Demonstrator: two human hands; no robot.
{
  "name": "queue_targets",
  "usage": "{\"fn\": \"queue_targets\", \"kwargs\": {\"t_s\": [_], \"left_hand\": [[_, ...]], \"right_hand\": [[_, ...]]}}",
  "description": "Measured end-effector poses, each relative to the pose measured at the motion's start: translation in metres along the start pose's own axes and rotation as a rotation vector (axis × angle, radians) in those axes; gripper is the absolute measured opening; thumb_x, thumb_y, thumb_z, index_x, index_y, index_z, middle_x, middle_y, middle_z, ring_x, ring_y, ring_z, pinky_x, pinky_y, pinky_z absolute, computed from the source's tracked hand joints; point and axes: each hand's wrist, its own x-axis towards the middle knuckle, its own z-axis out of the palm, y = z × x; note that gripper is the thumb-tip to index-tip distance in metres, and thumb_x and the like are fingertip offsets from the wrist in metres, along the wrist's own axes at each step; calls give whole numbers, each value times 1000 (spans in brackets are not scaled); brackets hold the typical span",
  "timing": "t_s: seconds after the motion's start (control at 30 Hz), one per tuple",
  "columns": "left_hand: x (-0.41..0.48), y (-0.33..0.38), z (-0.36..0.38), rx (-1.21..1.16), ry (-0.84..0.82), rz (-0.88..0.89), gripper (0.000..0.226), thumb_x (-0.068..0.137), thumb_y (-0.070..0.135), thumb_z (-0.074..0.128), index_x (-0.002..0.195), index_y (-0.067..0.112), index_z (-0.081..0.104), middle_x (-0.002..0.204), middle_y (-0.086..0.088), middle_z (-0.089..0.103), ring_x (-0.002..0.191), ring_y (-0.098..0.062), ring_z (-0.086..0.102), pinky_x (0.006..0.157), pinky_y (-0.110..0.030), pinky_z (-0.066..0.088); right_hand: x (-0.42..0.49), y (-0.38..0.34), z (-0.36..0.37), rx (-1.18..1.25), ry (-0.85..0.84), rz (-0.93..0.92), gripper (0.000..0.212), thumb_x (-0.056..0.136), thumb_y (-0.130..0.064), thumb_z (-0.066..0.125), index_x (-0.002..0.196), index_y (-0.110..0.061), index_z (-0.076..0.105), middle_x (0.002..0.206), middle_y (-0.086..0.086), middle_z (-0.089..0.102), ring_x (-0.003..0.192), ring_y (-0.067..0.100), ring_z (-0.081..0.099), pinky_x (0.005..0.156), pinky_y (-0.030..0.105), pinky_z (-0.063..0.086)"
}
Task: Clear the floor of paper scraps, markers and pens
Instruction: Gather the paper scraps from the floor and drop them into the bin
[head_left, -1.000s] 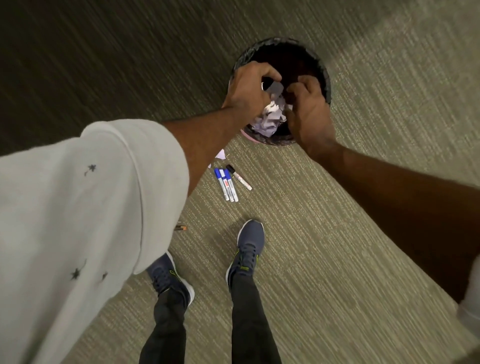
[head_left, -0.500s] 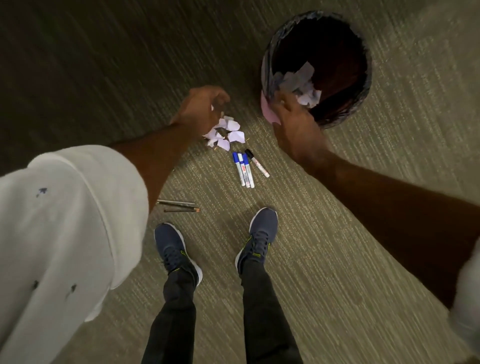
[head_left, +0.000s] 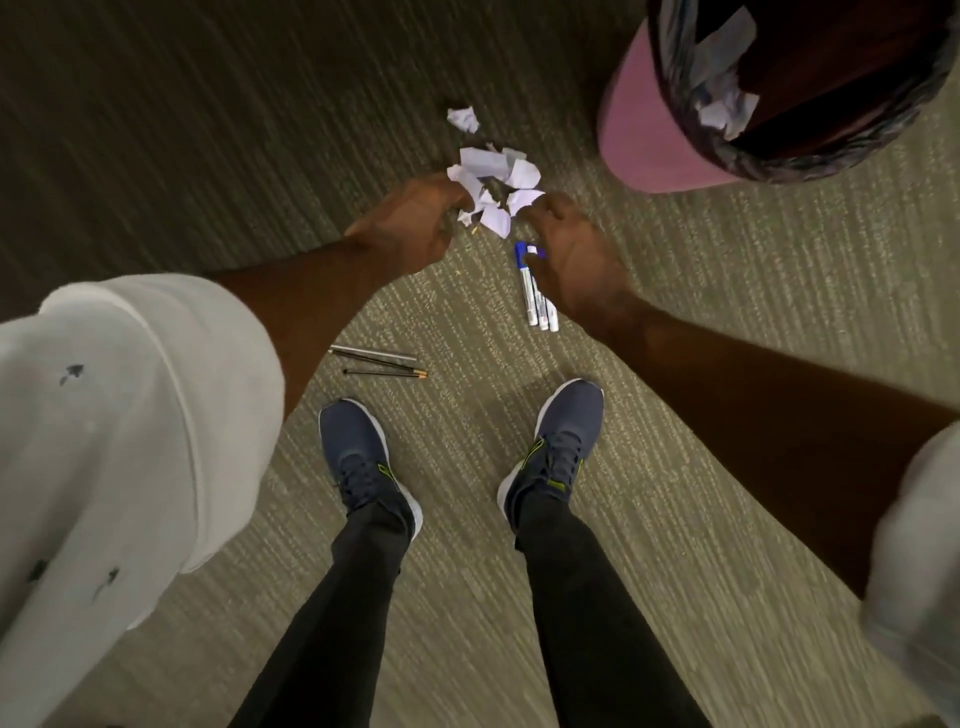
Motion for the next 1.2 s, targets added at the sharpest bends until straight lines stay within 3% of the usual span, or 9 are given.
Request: {"fn": "queue_targets", "kwargs": {"t_s": [0.13,0.33,0.47,0.57,0.7,0.83,0.93,1.07,1.2], "left_hand": [[14,-21,26,102,-69,59,52,88,11,68,137,19,52,149,-4,39,135,-26,46,116,-38,38],[58,-48,58,163,55,76,51,90,11,62,139,17,49,156,-8,29,137,-33,41,114,-45,40],[88,-56,86,320,85,109,59,93,21,62,146,25,38,160,-5,23,133,-37,44,102,-54,47],[106,-62,104,328,80,53,71,94,28,62,154,31,25,165,-7,9,137,-40,40,106,-54,45],[126,-68,115,362,83,41,71,95,32,60,156,34,22,166,-9,-4,143,-44,32,111,-53,42],[135,-79,118,267,144,90,44,98,16,50,141,13,49,160,-15,21,139,-41,39,112,-53,40],[135,-81,118,286,189,135,32,100,10,43,127,6,59,146,-14,44,132,-35,48,113,-46,40],[117,-83,111,207,248,69,31,101,9,41,123,9,62,126,-15,62,117,-29,60,105,-43,46],[84,-88,93,25,225,-98,30,96,4,54,124,8,67,131,-16,63,121,-30,59,110,-36,43]], "right_hand": [[21,11,44,-61,-55,34,51,91,-17,67,139,-13,51,151,13,39,130,36,48,109,40,43],[68,32,83,26,36,119,62,91,-27,64,148,-16,42,154,12,35,135,30,45,114,32,36],[96,40,103,-78,42,69,72,91,-51,61,152,-24,34,153,11,36,137,34,41,112,44,41],[110,41,120,-123,32,123,75,87,-55,65,150,-28,35,149,9,36,132,36,44,104,49,48],[119,44,141,-150,20,207,73,89,-53,63,151,-30,31,152,10,28,140,41,32,106,55,46],[125,43,152,-176,88,205,49,98,-25,54,145,-23,39,152,12,28,138,39,36,102,51,50],[125,39,150,-199,140,199,47,98,-4,48,142,-19,43,149,13,34,130,34,44,98,44,53],[122,28,141,-255,115,157,33,104,-8,39,135,-9,52,140,16,47,115,31,58,96,39,51],[104,9,123,-271,102,158,28,103,-7,48,131,-10,55,133,14,56,111,25,64,94,36,55]]}}
